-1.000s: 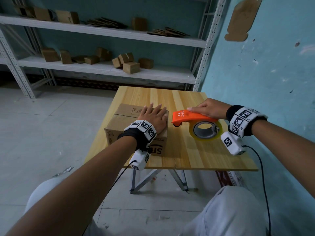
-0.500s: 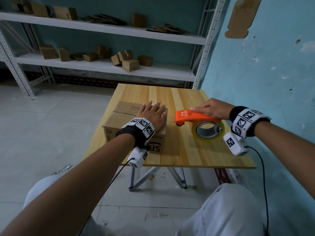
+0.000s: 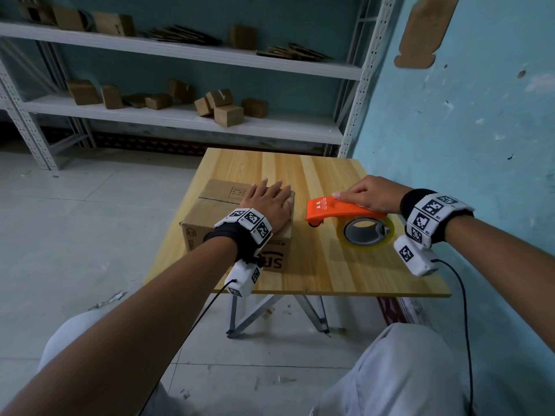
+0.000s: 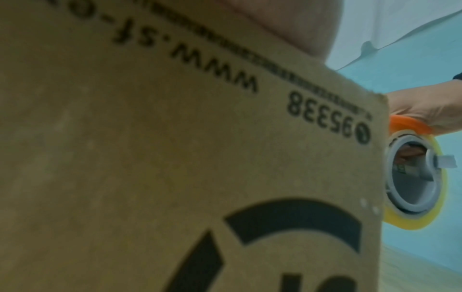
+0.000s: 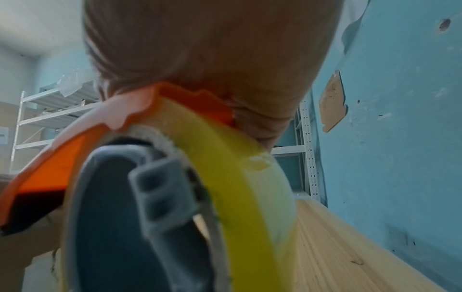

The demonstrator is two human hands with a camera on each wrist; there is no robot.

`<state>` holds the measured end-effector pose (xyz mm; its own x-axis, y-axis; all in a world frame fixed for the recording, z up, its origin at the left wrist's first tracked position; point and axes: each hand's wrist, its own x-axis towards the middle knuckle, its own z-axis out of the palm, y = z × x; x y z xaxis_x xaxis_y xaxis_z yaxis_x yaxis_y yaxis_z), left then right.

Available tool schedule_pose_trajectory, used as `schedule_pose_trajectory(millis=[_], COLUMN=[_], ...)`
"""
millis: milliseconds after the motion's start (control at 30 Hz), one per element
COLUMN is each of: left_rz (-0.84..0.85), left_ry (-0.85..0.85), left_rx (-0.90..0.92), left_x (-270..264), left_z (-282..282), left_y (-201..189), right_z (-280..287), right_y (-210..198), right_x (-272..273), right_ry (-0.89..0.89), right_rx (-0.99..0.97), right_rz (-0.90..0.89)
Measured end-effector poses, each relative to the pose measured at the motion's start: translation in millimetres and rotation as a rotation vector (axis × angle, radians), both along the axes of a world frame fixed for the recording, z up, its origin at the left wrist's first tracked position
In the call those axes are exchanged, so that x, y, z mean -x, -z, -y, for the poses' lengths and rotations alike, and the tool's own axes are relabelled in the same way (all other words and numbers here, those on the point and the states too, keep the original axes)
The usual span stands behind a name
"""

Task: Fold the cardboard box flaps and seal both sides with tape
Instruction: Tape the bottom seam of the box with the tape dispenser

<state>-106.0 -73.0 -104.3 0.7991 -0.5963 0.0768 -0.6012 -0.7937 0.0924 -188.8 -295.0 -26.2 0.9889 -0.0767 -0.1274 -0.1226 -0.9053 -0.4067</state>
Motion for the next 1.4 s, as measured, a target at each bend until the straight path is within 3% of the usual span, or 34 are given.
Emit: schedule_pose_trajectory(millis=[533,1400], left_rz=[-0.036,-0.02], left_ry=[-0.009,-0.006], left_rx=[0.028,0.047], left_x=[4,9], left_z=[1,1], left_y=[-3,-7], right_z=[18,-24], right_y=[4,5], right_x=[10,-15], right_ry=[0.022,-0.06], right_rx=[-0.123,0.273], right_rz=[0.008,-0.096])
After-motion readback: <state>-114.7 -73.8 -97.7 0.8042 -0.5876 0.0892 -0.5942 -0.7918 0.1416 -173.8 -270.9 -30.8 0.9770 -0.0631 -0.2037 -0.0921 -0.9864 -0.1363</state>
